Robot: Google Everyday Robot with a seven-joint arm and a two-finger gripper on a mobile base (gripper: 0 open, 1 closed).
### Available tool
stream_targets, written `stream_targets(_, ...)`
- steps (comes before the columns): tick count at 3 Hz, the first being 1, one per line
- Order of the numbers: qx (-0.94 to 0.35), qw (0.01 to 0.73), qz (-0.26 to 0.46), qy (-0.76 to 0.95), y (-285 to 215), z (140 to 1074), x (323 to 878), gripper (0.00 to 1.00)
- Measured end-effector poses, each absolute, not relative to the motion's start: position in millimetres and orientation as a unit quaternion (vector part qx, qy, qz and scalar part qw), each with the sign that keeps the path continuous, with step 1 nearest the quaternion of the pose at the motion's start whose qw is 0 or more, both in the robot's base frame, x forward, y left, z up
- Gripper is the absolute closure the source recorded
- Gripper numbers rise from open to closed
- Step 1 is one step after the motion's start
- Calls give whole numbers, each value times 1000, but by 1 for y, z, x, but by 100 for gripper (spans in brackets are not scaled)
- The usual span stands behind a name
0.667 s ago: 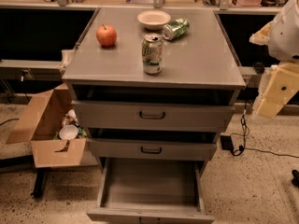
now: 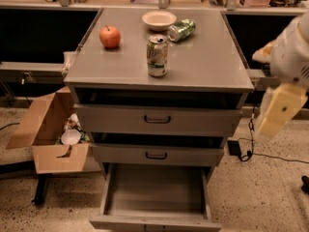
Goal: Close bottom drawer
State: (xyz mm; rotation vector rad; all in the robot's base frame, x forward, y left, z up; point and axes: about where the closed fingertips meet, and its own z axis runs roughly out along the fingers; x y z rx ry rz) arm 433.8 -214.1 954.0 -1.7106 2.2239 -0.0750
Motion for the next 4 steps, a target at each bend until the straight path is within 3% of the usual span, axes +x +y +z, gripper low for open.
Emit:
stream_targets(2,-579,153,93,795,-183,783,385,0)
stream_targets(4,-573,130,100,803,-179,741,386,0)
